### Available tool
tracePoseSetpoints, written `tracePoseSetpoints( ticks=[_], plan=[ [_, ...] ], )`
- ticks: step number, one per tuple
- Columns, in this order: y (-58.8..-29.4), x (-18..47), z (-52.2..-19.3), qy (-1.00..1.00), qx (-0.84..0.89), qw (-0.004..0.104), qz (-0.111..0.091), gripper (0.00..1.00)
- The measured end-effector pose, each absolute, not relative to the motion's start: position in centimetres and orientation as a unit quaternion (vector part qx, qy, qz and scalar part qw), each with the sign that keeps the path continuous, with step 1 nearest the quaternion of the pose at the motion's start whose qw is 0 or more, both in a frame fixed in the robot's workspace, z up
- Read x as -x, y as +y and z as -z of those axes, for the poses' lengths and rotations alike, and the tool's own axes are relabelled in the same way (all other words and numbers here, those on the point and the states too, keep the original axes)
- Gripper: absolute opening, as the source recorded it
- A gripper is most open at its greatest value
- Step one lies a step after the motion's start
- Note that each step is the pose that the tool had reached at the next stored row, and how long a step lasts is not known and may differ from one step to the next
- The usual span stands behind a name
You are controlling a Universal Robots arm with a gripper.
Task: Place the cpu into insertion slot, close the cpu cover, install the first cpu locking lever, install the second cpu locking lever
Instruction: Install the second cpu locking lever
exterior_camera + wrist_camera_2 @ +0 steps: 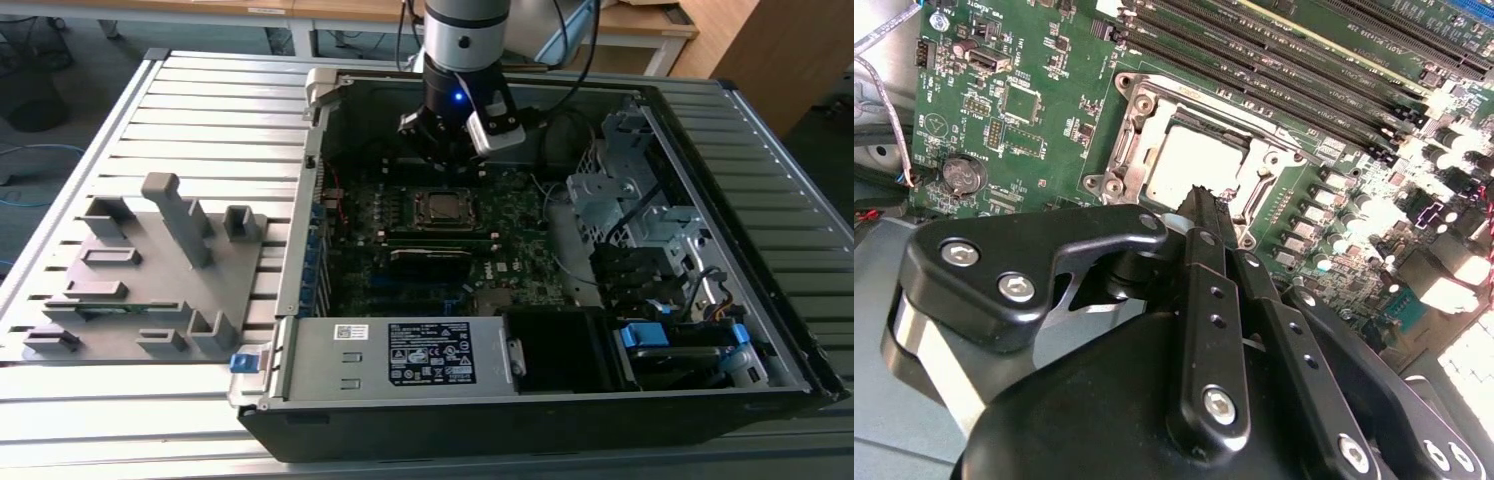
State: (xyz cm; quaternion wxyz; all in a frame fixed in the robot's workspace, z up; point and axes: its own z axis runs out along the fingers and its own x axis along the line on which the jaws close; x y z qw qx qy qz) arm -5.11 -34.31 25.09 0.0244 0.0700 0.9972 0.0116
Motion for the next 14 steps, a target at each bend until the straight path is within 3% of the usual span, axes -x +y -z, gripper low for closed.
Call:
tracePoseSetpoints(
  ticks=[14],
  plan=[
    [-34.31, 5.11, -25.49, 0.997, -0.07, 0.024, -0.012, 0.1]
  ],
)
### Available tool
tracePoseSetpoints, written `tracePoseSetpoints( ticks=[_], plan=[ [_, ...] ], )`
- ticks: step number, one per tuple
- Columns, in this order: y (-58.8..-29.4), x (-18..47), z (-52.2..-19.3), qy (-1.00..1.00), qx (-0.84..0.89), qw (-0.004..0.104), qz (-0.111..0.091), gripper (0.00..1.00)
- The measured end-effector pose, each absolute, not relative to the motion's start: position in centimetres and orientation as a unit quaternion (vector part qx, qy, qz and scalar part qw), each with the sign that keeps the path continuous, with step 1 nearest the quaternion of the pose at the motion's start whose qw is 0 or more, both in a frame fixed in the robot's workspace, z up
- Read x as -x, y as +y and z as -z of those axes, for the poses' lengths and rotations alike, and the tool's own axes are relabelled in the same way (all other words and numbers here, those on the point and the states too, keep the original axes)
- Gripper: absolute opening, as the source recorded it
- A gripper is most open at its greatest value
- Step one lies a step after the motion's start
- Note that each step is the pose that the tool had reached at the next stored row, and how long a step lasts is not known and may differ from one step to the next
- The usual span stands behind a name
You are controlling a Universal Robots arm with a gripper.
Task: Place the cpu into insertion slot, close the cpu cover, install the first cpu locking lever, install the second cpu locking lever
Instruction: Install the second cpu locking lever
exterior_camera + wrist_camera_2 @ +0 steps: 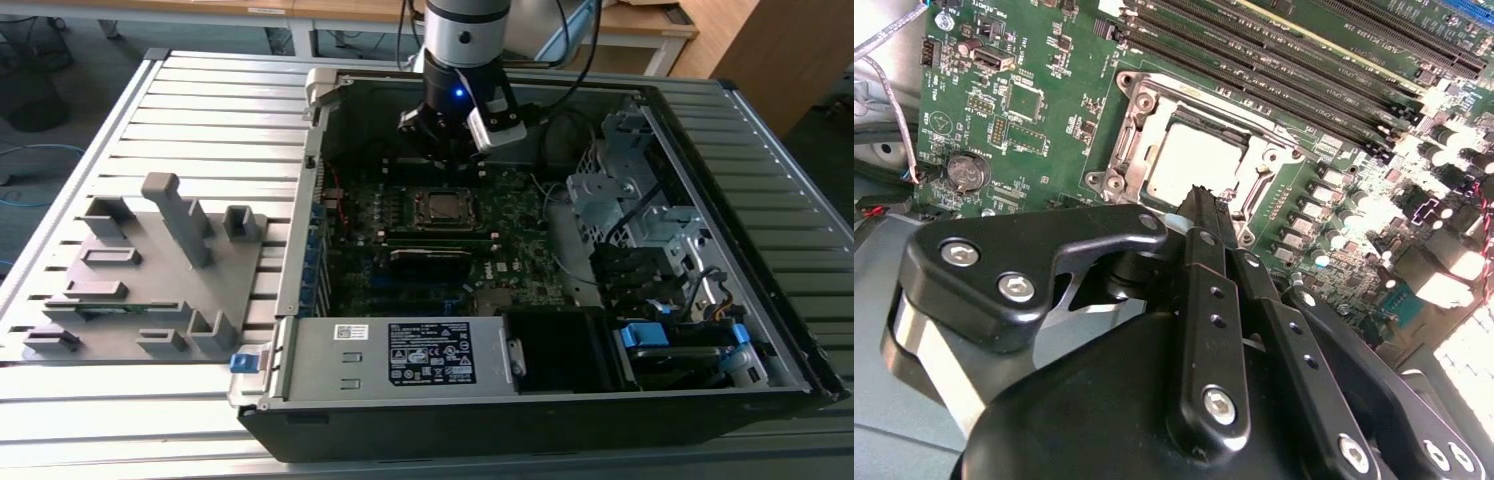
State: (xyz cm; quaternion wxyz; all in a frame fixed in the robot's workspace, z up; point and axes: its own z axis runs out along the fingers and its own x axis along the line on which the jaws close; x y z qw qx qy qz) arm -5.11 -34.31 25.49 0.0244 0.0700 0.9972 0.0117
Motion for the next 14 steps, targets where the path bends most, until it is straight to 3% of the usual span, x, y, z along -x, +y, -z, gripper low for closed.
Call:
tracePoseSetpoints(
  ticks=[14],
  plan=[
    [-34.31, 5.11, -25.74, 0.997, -0.07, 0.024, -0.012, 0.1]
  ],
)
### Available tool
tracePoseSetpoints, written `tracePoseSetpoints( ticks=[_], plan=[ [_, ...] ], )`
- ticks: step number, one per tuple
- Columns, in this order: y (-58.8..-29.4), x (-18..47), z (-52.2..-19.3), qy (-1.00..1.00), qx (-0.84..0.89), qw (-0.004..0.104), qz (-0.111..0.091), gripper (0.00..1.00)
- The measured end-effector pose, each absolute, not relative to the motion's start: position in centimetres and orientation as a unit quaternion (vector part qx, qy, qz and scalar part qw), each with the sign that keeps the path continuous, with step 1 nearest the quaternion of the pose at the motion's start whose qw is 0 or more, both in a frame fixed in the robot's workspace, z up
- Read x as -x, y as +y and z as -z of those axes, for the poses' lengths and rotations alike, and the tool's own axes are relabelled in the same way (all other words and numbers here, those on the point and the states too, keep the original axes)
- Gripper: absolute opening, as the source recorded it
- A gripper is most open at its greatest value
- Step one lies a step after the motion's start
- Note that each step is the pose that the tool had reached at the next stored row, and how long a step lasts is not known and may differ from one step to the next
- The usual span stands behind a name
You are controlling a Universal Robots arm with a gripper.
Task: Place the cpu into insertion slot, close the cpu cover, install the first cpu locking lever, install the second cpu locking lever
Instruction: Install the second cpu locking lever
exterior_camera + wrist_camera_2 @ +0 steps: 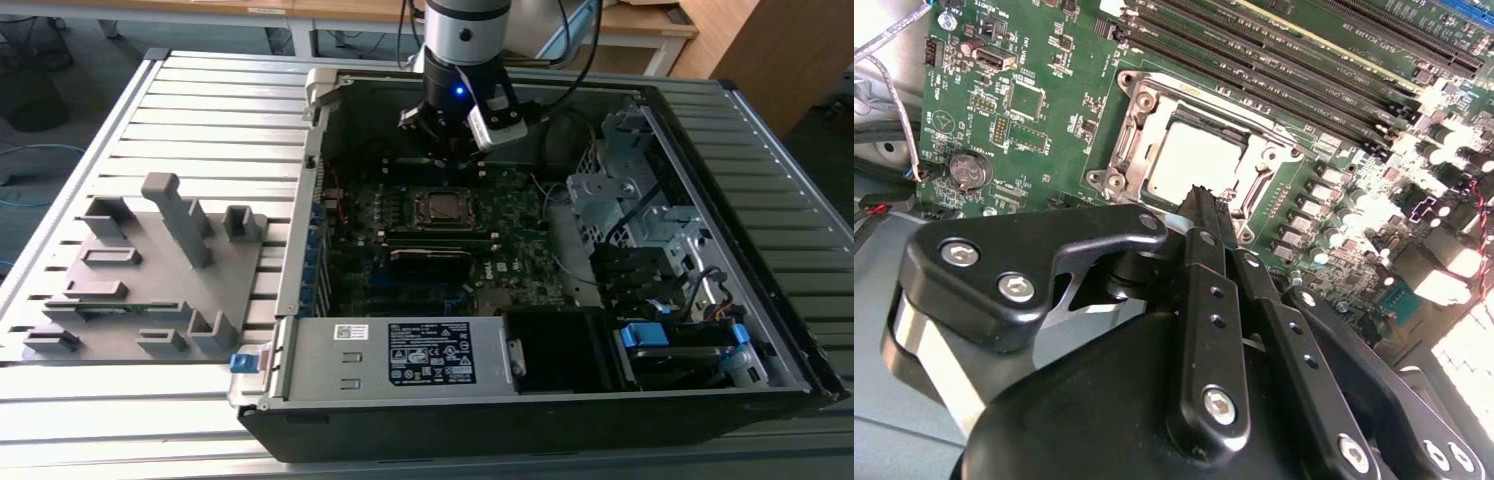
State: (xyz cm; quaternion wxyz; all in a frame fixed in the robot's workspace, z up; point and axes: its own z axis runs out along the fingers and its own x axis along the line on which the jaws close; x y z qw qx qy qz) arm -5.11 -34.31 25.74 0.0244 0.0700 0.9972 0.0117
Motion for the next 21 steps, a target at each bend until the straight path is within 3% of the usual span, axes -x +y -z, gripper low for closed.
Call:
tracePoseSetpoints(
  ticks=[21],
  plan=[
    [-35.26, 5.12, -25.34, 0.997, -0.07, 0.024, -0.012, 0.1]
  ],
)
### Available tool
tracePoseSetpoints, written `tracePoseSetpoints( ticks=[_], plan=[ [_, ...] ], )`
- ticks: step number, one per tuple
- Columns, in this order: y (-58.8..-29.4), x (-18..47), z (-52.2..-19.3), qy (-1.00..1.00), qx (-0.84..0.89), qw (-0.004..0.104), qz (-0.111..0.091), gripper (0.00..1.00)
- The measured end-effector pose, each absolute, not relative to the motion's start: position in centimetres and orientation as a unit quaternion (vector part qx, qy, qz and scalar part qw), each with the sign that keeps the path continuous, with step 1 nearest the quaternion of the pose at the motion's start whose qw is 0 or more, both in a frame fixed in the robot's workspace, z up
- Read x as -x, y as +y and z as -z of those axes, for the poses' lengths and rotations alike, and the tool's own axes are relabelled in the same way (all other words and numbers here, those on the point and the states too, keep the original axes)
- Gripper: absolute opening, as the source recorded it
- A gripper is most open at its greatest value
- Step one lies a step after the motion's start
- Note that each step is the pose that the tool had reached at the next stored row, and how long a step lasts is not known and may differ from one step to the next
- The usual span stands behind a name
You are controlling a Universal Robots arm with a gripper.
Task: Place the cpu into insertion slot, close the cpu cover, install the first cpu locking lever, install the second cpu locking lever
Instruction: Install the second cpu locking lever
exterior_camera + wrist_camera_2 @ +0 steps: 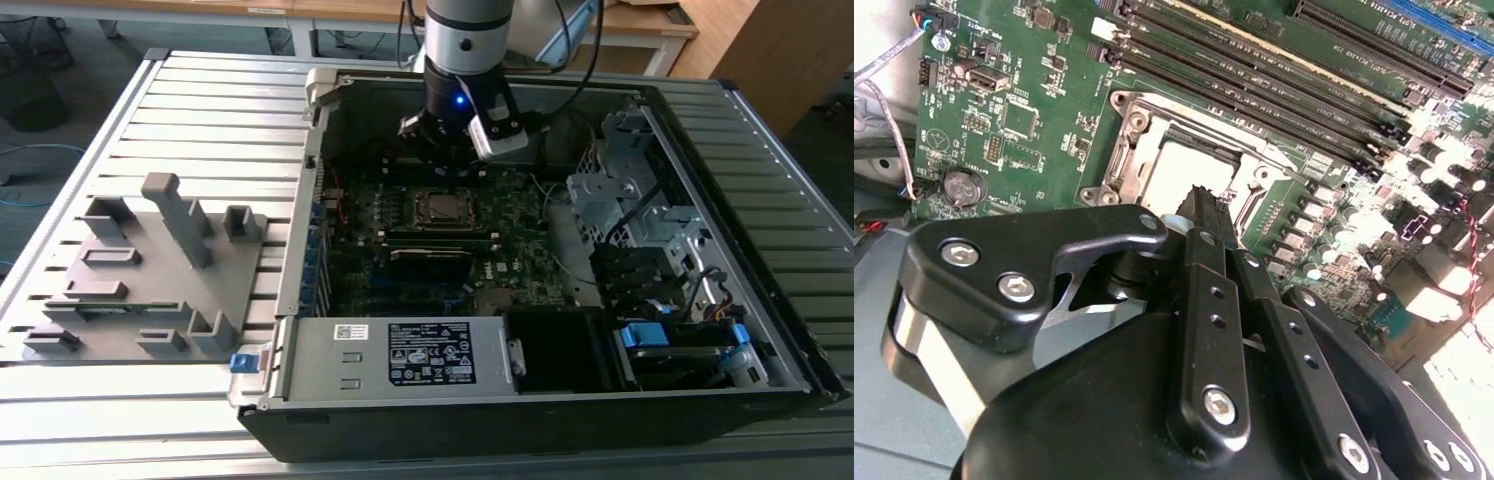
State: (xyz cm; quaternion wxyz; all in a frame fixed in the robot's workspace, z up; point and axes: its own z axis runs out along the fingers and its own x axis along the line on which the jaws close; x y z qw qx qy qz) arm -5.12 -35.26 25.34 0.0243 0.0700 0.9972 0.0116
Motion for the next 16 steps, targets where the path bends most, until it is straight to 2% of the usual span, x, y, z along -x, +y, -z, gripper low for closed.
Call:
tracePoseSetpoints(
  ticks=[16],
  plan=[
    [-36.4, 5.3, -25.0, 0.997, -0.07, 0.024, -0.012, 0.1]
  ],
)
